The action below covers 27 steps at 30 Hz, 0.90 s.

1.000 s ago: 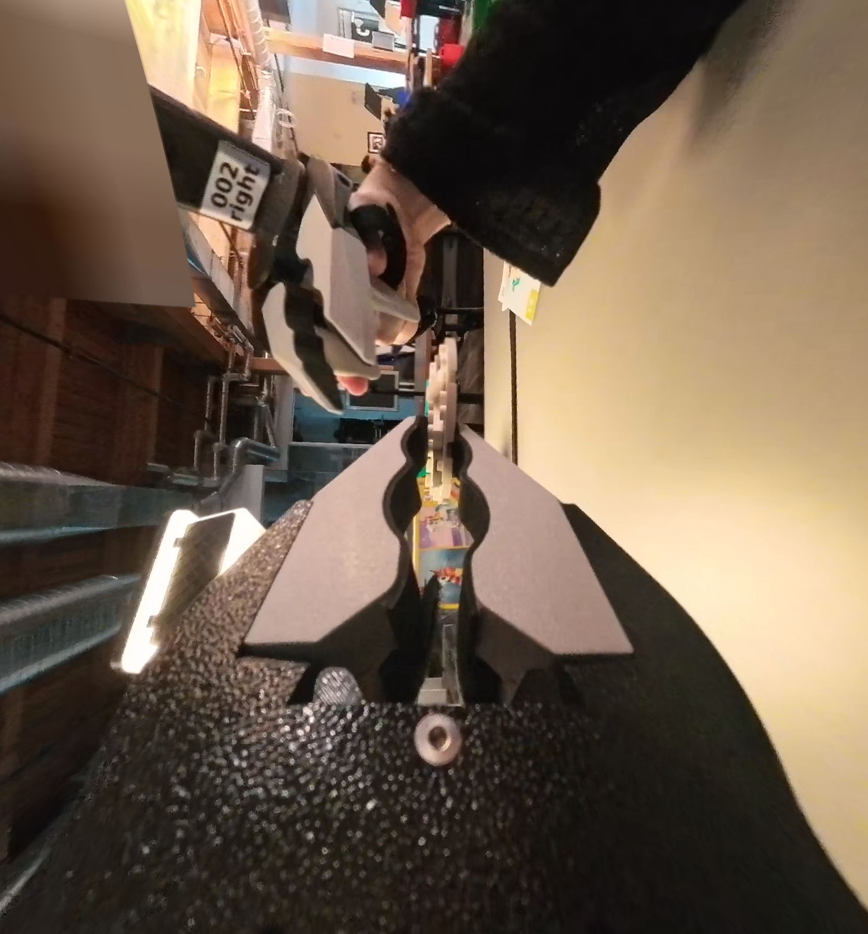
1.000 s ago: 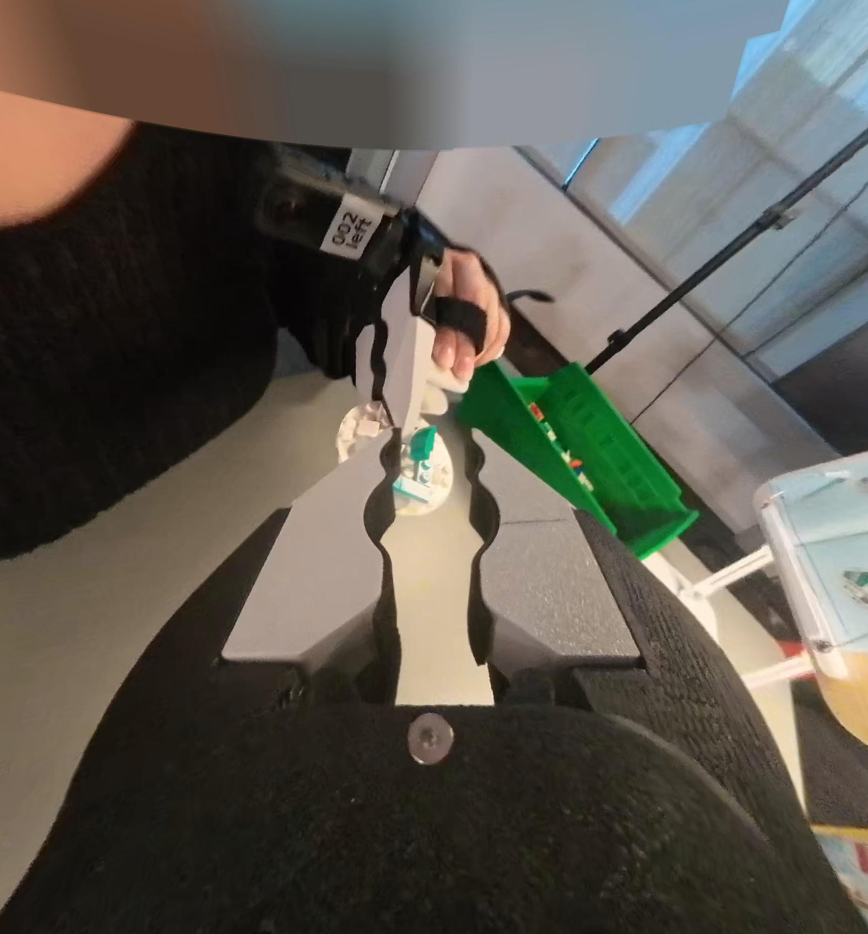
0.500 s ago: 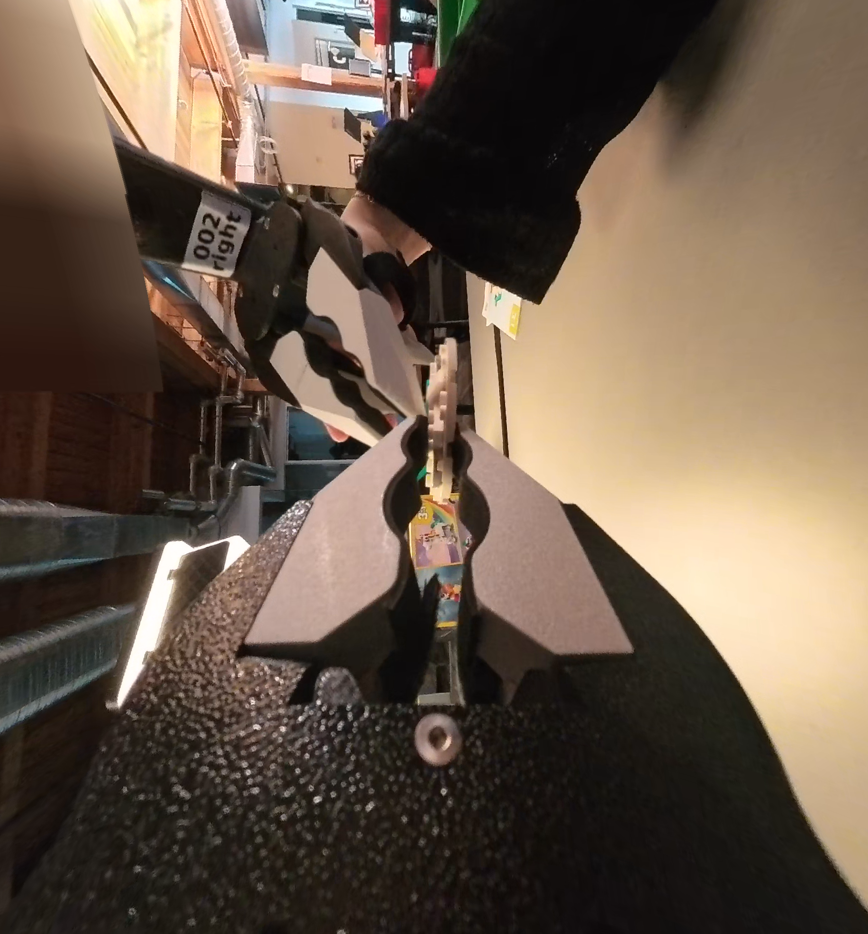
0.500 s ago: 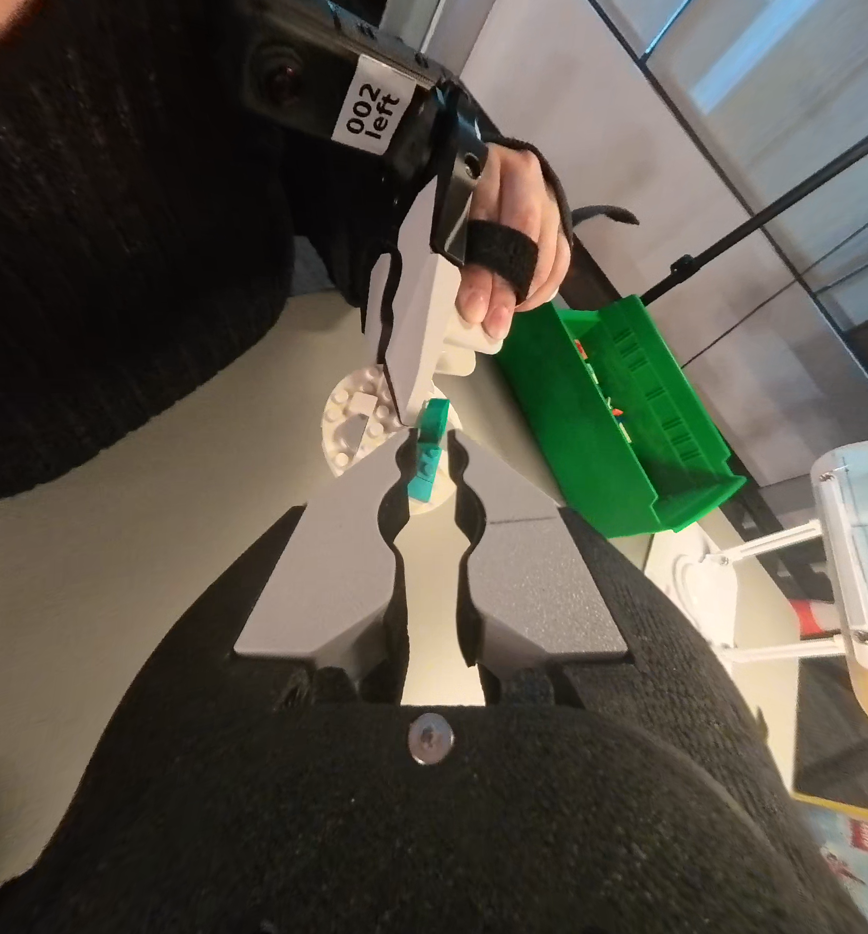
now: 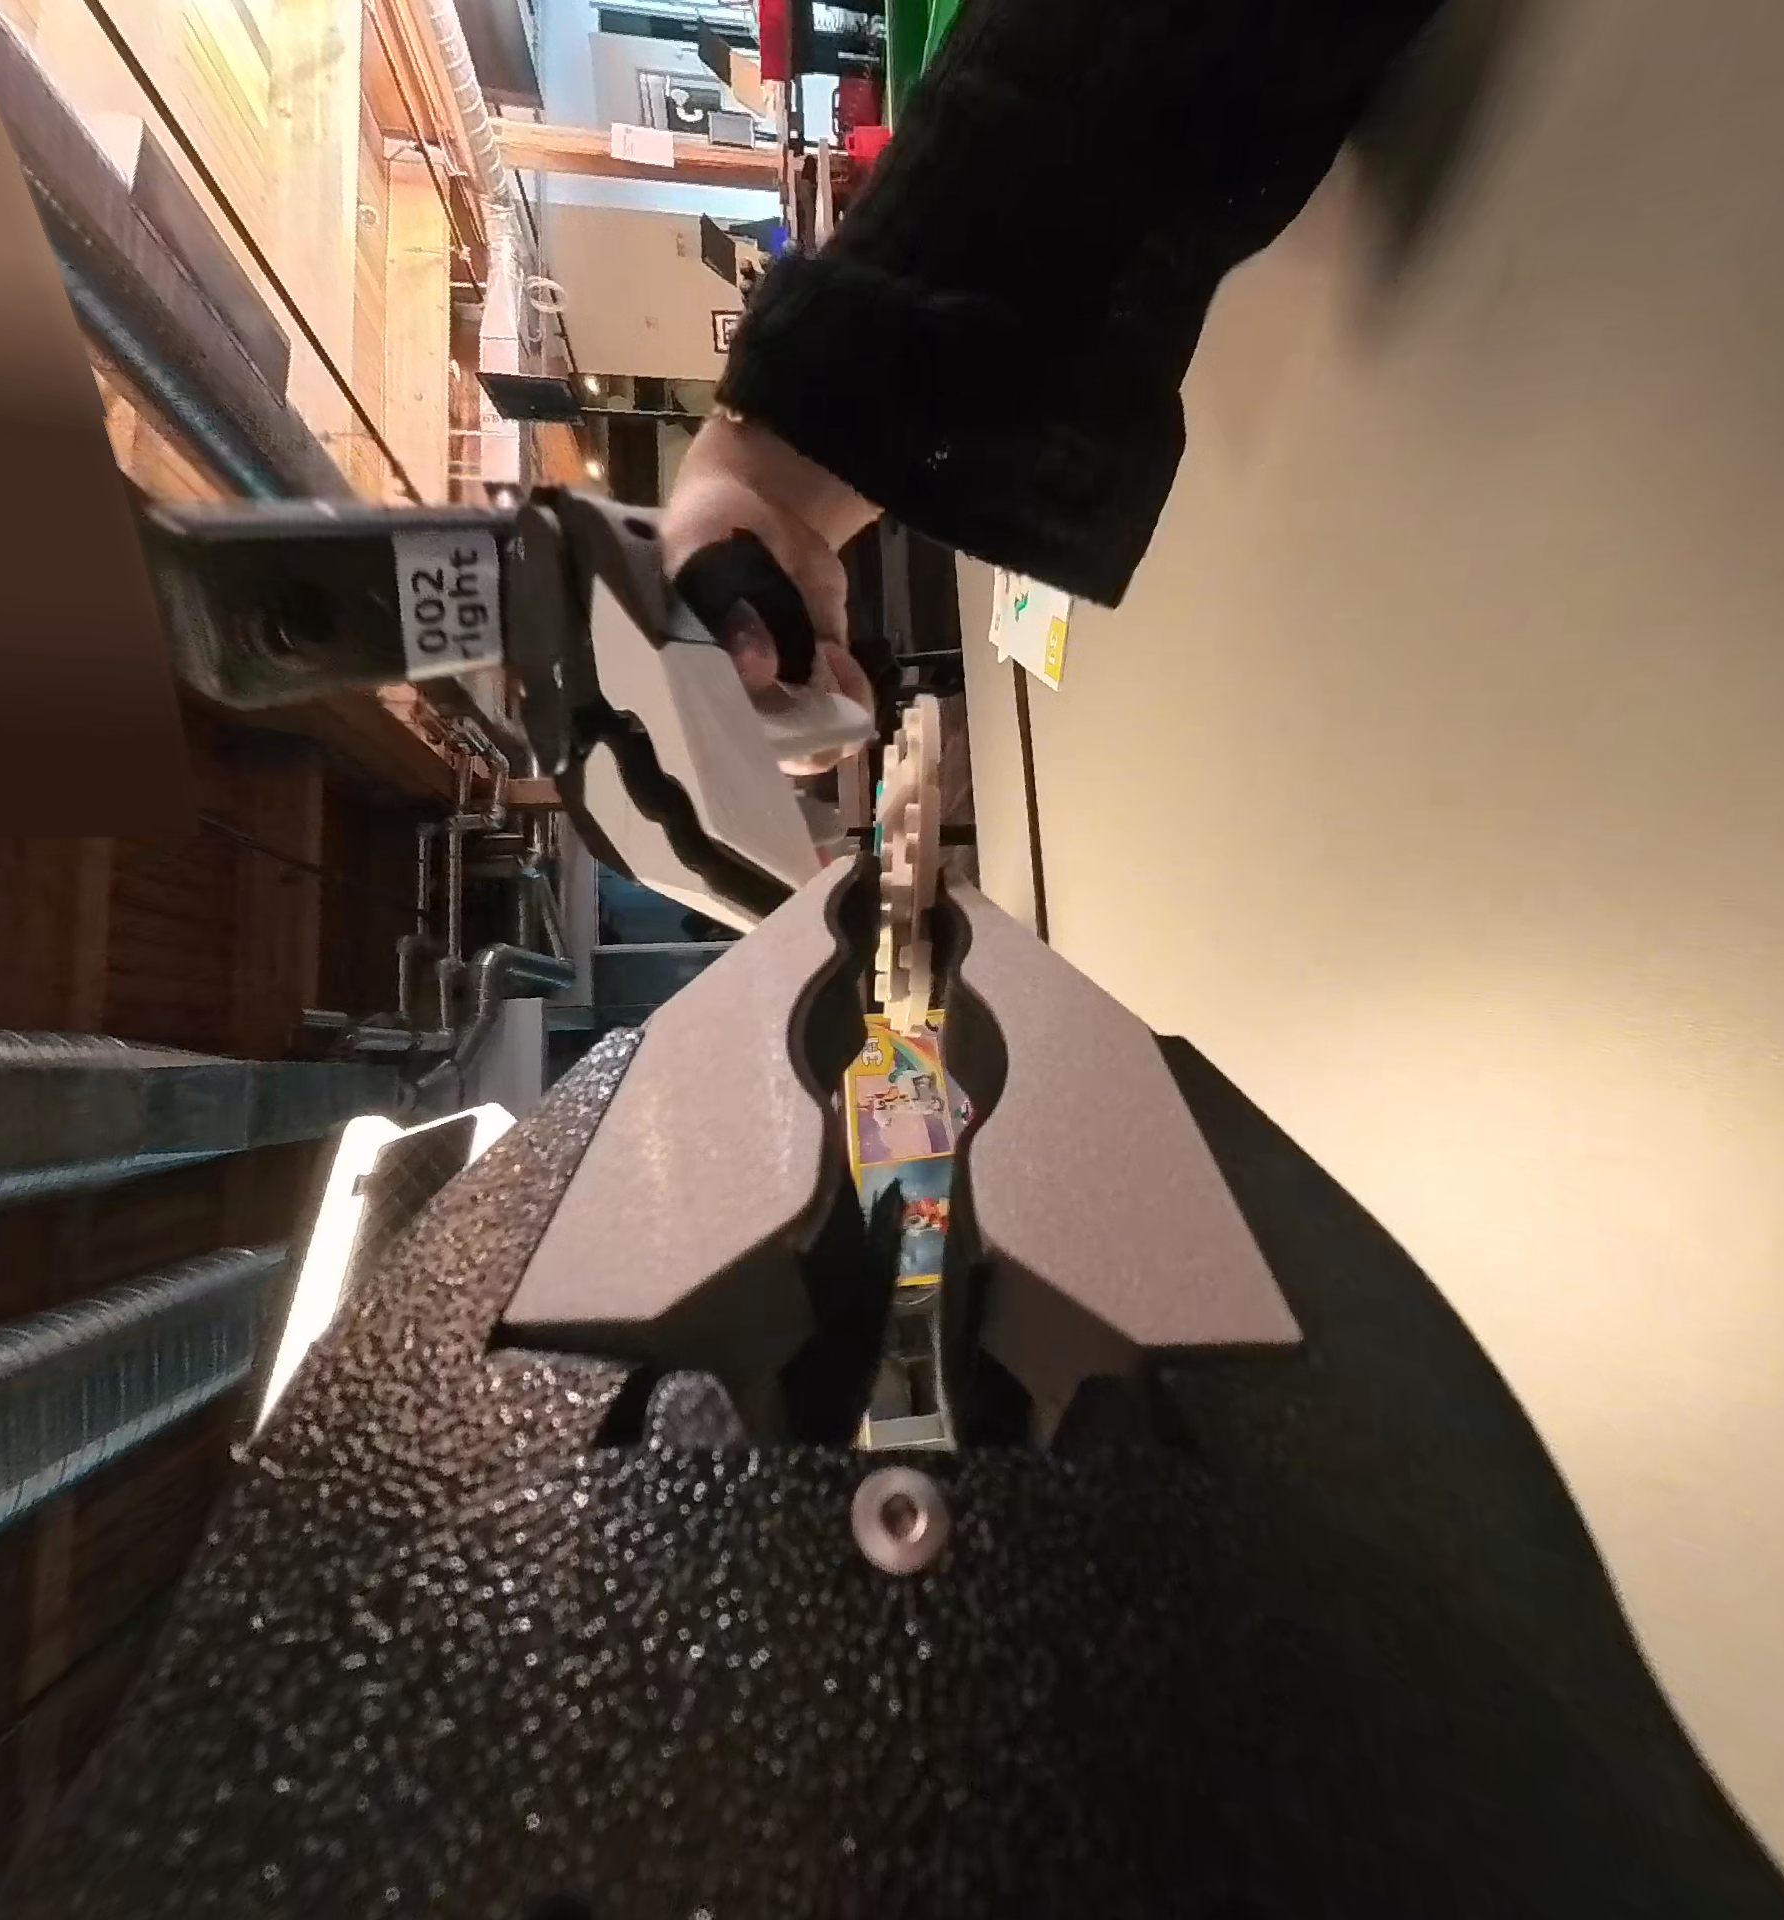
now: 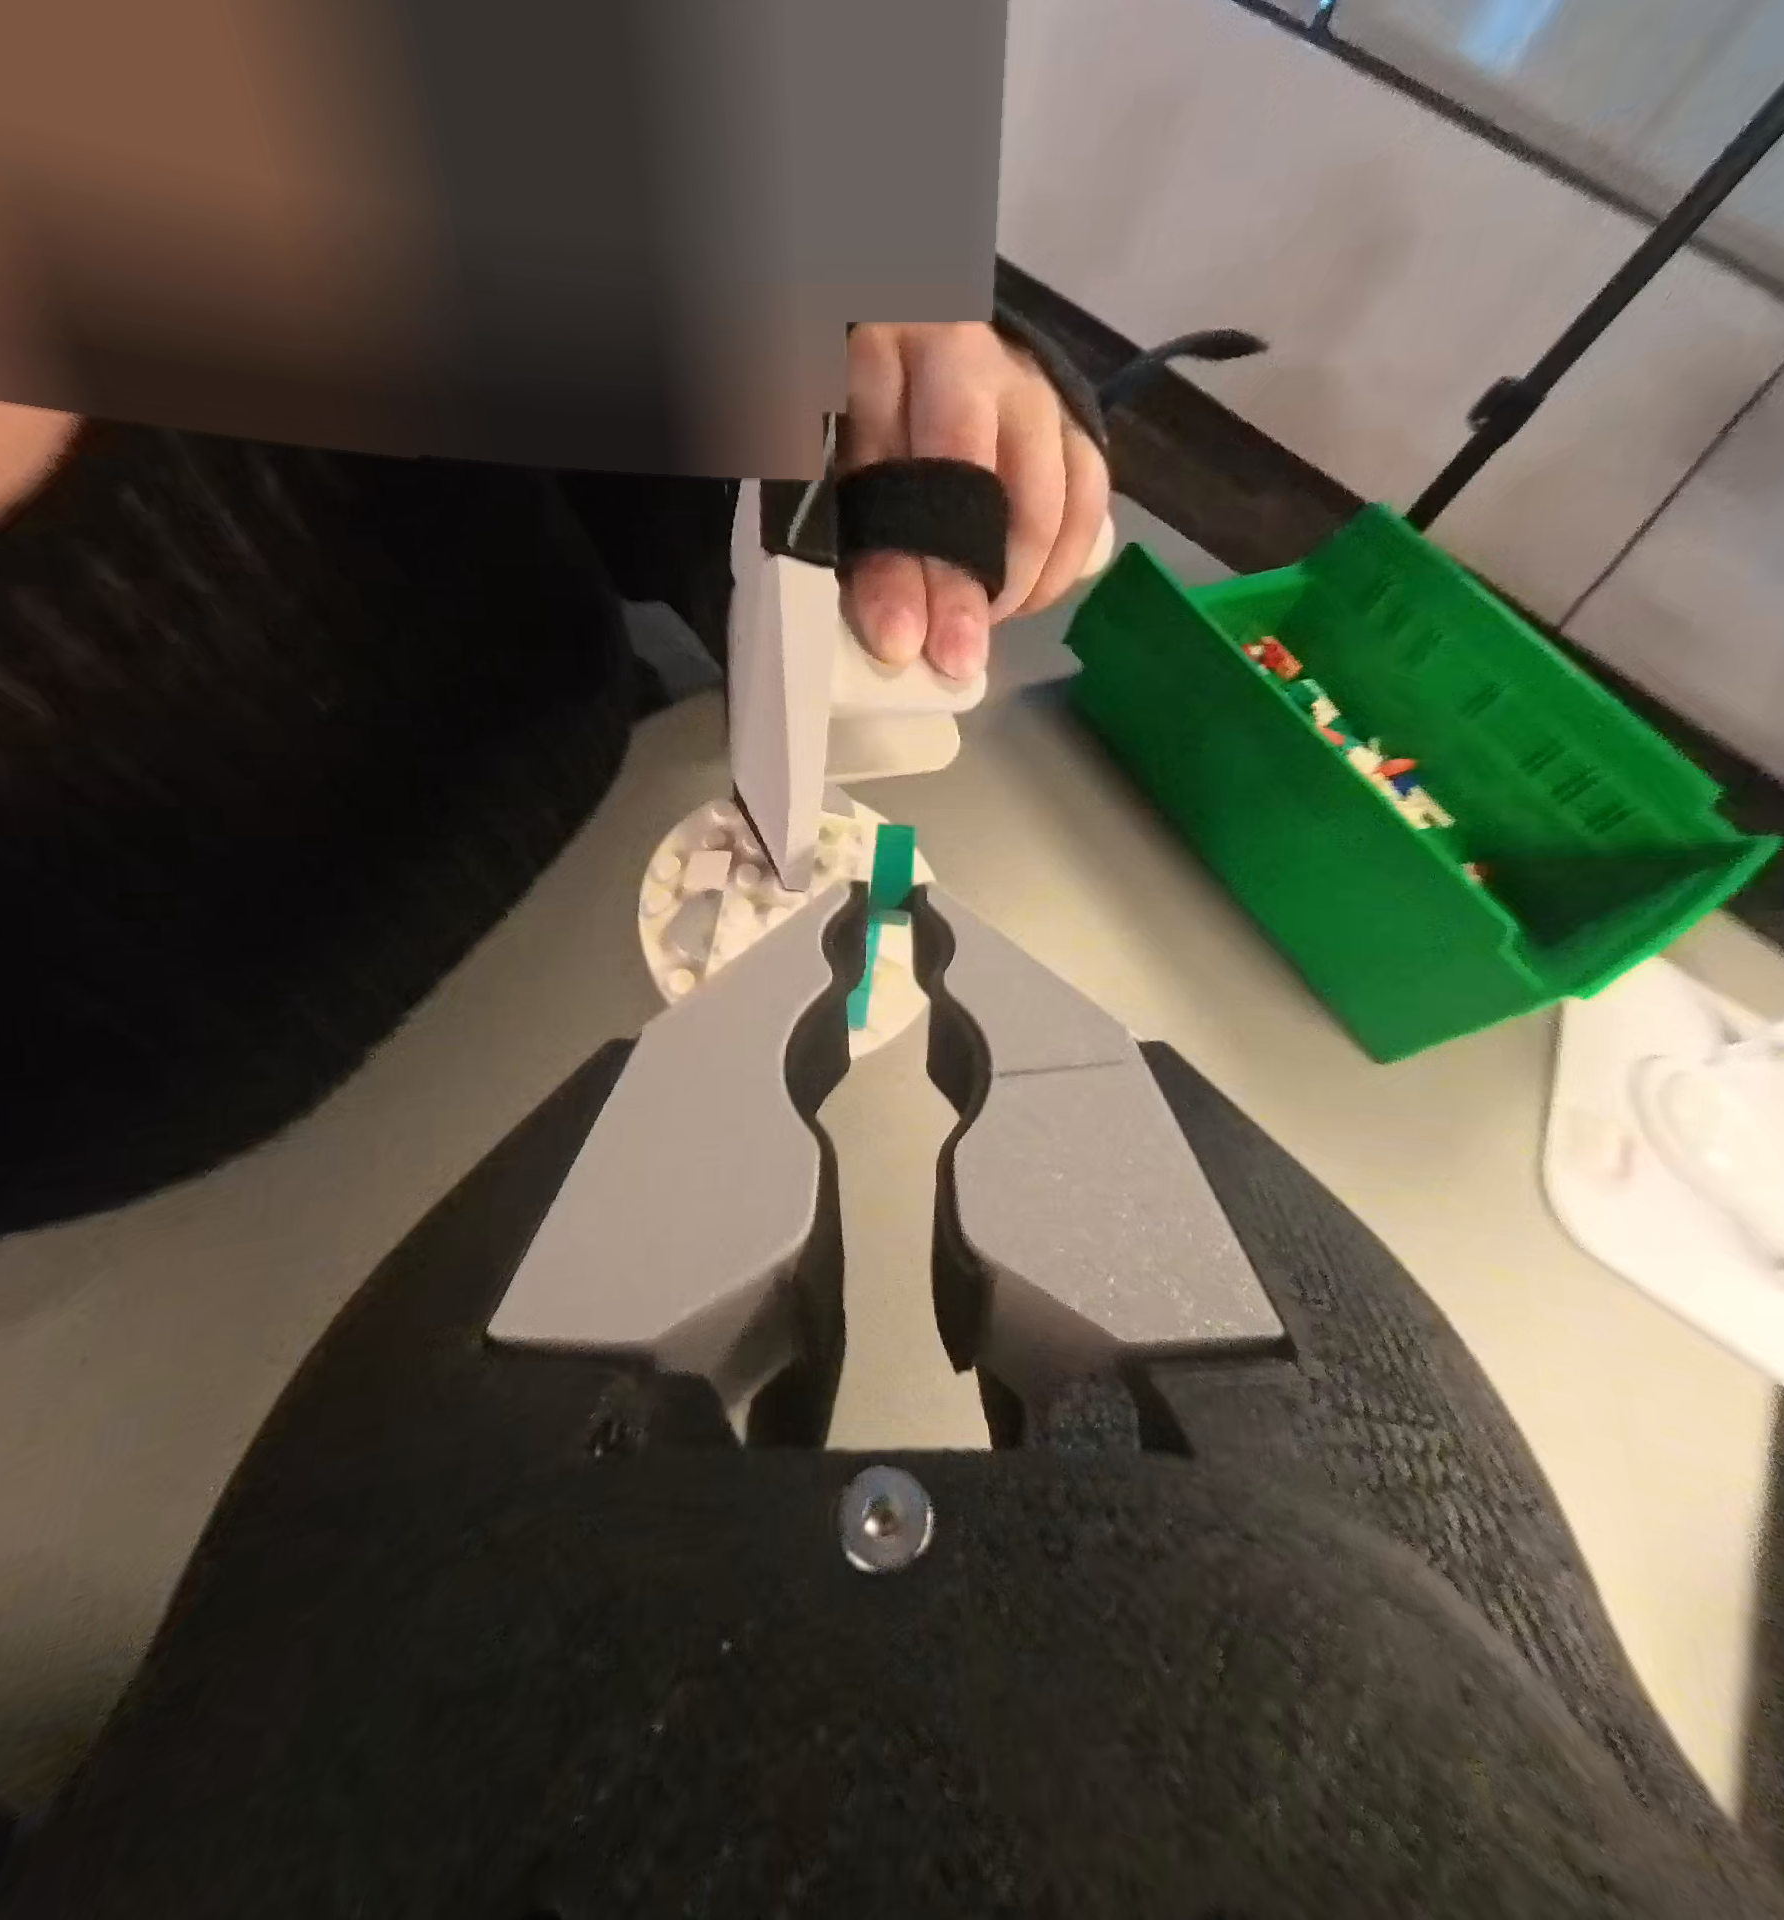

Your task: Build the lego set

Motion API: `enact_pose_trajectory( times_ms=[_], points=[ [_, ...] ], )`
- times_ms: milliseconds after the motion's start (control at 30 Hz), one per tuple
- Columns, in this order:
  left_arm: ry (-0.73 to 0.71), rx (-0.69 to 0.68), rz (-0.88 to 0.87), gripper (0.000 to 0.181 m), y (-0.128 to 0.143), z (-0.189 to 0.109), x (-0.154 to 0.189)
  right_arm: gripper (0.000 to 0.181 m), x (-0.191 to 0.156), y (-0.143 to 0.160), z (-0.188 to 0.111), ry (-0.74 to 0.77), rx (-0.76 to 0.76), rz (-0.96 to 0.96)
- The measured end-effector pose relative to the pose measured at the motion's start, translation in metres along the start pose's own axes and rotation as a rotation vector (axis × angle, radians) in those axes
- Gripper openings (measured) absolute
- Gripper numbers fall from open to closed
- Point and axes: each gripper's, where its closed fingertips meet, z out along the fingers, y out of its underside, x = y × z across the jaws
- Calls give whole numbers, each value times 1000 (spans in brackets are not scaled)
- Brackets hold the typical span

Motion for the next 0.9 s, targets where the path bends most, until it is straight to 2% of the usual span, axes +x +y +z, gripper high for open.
enact_pose_trajectory(
  times_ms=[133,700,900],
  points=[
    [-7,-1,1,6,0,0,-1,6,-3,-1,-4,-60,43,64],
    [2,2,8,6,0,-1,-3,6,-4,5,2,-54,-11,62],
    [5,3,9,6,-1,-1,-3,11,-5,5,2,-63,-13,68]
  ],
)
